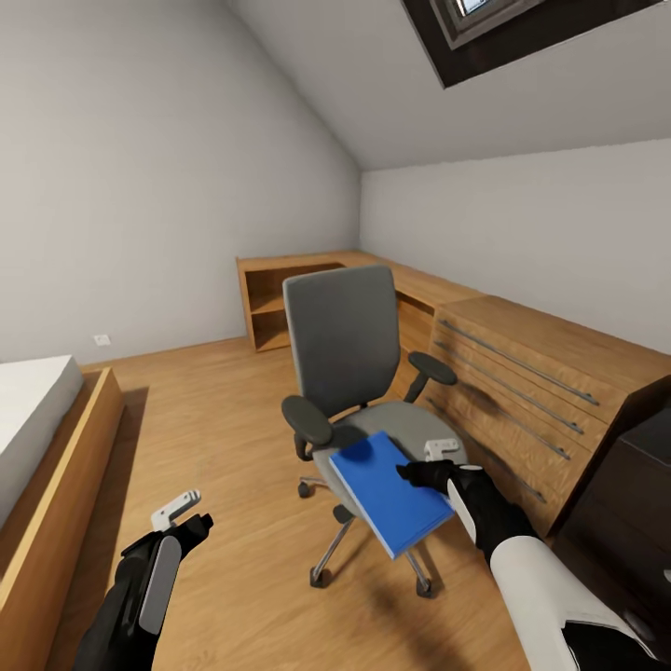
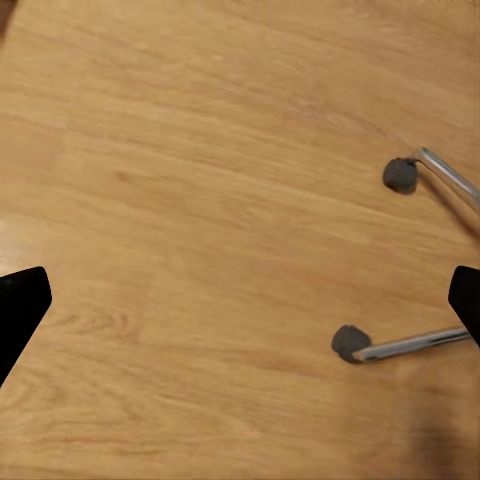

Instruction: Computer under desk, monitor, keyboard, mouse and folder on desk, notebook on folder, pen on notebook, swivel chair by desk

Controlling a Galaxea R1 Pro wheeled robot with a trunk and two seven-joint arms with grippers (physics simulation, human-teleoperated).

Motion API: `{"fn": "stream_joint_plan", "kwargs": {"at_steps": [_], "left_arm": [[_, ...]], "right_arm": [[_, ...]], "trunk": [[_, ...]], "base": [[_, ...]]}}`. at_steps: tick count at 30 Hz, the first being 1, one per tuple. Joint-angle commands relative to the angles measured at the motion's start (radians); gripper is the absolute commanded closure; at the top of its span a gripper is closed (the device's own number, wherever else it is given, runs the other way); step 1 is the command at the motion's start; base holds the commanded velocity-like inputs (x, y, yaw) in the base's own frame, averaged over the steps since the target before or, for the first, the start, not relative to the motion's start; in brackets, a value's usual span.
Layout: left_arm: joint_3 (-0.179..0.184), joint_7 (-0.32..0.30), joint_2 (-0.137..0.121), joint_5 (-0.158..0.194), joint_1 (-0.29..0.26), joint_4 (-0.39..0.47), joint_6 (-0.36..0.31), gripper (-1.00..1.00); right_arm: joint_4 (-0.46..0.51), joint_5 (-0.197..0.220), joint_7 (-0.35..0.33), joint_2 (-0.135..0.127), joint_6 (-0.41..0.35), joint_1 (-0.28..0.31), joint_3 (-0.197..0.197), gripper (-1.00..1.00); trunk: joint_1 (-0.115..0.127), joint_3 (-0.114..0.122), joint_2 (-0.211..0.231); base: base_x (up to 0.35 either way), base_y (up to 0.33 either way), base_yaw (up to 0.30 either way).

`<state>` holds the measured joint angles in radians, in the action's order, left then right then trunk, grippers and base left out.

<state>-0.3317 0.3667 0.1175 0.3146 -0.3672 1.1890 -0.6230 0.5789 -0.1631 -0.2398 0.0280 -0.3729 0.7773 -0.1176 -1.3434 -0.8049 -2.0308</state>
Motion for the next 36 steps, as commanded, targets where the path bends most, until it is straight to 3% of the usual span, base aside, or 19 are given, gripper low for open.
{"fn": "stream_joint_plan", "kwargs": {"at_steps": [1,7,13,17,21,26,27,28,36], "left_arm": [[-0.001,0.008,0.001,0.011,-0.001,0.001,-0.003,-1.00],[-0.001,0.008,0.001,0.011,0.000,-0.004,-0.003,-1.00],[-0.001,0.005,0.001,0.011,0.000,-0.005,-0.002,-1.00],[-0.001,0.005,0.001,0.011,0.000,-0.005,-0.002,-1.00],[-0.001,0.005,0.001,0.011,0.000,-0.005,-0.001,-1.00],[-0.001,0.005,0.001,0.011,0.000,-0.005,-0.002,-1.00],[-0.001,0.004,0.001,0.011,0.000,-0.005,-0.004,-1.00],[-0.001,0.004,0.001,0.011,0.000,-0.005,-0.005,-1.00],[-0.001,0.001,0.001,0.012,0.000,-0.008,-0.004,-1.00]], "right_arm": [[0.005,-0.011,-0.009,0.001,-0.006,0.000,-0.008,-1.00],[0.069,-0.009,-0.009,0.001,-0.034,-0.001,-0.008,-1.00],[0.237,0.007,-0.010,0.006,-0.159,-0.025,-0.009,-1.00],[0.353,0.056,-0.011,0.006,-0.287,-0.064,-0.010,-1.00],[0.490,0.137,-0.012,0.004,-0.419,-0.109,-0.020,-1.00],[0.564,0.205,-0.015,0.003,-0.514,-0.132,-0.075,-1.00],[0.599,0.277,-0.017,0.004,-0.546,-0.135,-0.104,-1.00],[0.604,0.296,-0.017,0.003,-0.555,-0.136,-0.108,-1.00],[0.616,0.329,-0.016,0.003,-0.570,-0.137,-0.116,-1.00]], "trunk": [[0.004,0.002,0.007],[0.027,0.021,0.049],[0.050,0.040,0.091],[0.065,0.052,0.119],[0.081,0.065,0.147],[0.100,0.081,0.182],[0.100,0.081,0.182],[0.100,0.081,0.182],[0.100,0.083,0.182]], "base": [[0.000,0.000,0.000],[0.000,0.000,0.000],[0.000,0.000,0.000],[0.000,0.000,0.000],[0.000,0.000,0.000],[0.000,0.000,0.000],[0.000,0.000,0.000],[0.000,0.000,0.000],[0.000,0.005,-0.097]]}}
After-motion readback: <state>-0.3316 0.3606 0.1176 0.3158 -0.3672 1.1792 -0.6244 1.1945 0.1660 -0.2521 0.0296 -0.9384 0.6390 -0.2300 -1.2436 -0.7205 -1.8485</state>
